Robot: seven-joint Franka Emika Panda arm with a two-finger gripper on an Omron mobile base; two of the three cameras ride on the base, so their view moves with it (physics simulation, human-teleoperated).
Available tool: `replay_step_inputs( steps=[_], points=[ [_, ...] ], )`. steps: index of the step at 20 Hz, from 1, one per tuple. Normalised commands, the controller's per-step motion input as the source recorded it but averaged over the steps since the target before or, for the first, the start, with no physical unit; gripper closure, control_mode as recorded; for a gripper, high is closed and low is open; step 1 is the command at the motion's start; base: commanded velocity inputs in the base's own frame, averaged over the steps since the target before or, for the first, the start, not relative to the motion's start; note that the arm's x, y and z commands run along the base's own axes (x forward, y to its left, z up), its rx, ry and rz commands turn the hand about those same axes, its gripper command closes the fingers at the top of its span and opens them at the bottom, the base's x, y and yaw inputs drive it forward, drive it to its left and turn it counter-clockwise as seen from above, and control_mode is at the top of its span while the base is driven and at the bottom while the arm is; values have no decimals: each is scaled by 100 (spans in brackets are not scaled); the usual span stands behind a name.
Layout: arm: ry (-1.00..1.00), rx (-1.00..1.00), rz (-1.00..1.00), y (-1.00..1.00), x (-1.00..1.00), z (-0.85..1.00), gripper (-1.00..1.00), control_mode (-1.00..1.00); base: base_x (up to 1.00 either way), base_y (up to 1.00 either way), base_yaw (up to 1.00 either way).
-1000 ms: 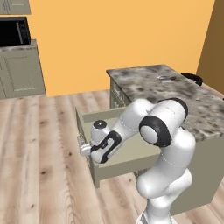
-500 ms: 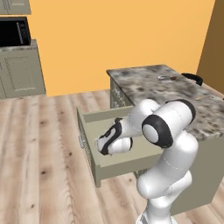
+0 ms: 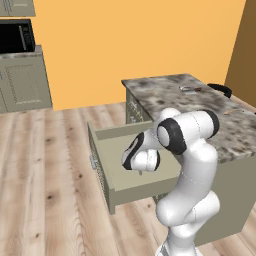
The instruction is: Pick up the metallic utensils from the counter and place them in the open drawer. Make sure not to pick up any wooden utensils.
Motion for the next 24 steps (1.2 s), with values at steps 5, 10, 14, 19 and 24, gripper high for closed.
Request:
replay_step_inputs(
  steps=[5,10,14,19,24],
  points=[
    [0,-3,0,-1,49,-12,100,-100,0,0,0],
    [0,0,0,0,47,-4,100,-100,0,0,0],
    [0,0,-1,0,56,-5,100,-100,0,0,0],
    [0,0,0,0,53,-17,100,-100,0,0,0],
    [0,0,0,0,41,-33,100,-100,0,0,0]
  ],
)
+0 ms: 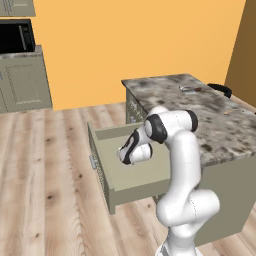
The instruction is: Pick up the metallic utensils from the counter and place them in the open drawer. Make sure not to pick up any wooden utensils.
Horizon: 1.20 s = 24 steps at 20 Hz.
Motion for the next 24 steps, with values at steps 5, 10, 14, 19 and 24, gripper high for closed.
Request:
replay_step_inputs(
  steps=[5,10,14,19,24],
  points=[
    [2,0,0,0,28,-37,-100,-100,0,0,0],
    [0,0,-2,0,-2,5,-100,-100,0,0,0],
    [0,0,-11,0,-24,68,-100,-100,0,0,0],
    [0,0,-11,-3,-29,92,-100,-100,0,0,0],
    [0,3,-1,0,-31,100,-100,-100,0,0,0]
  ],
)
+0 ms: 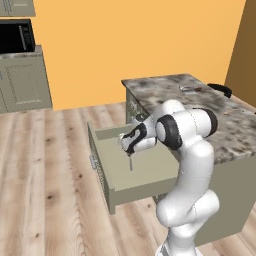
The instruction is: Pick up the metallic utensils from the counter and place them in the open drawer. Make sure not to pick up any wooden utensils.
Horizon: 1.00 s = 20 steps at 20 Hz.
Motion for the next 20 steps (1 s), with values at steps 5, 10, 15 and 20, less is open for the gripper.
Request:
replay_step_inputs(
  steps=[5,10,15,20],
  points=[
    [0,8,0,-1,-42,100,-100,-100,0,0,0],
    [0,10,-4,-4,-34,89,-100,-100,0,0,0],
    [1,2,-11,-10,-33,81,-100,-100,0,0,0],
    [14,0,-27,-32,-42,63,-100,-100,0,0,0]
  ],
)
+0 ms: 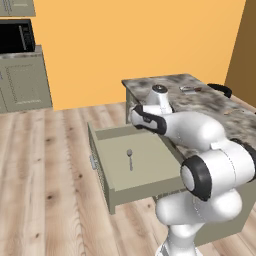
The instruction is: Pick up the metallic utensils from the counter and place them in the open drawer. Make sure not to pick up any wooden utensils.
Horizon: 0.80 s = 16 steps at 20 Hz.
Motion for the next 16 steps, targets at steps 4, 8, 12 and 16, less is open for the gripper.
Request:
replay_step_inputs(
  steps=[4,8,12,16],
  points=[
    [15,0,-16,-25,-55,54,-100,-100,0,0,0],
    [2,0,-2,-7,-43,10,-100,-100,0,0,0],
    [0,0,0,-13,-43,0,-100,-100,0,0,0],
    [0,0,0,-6,-31,-2,-100,-100,0,0,0]
  ],
)
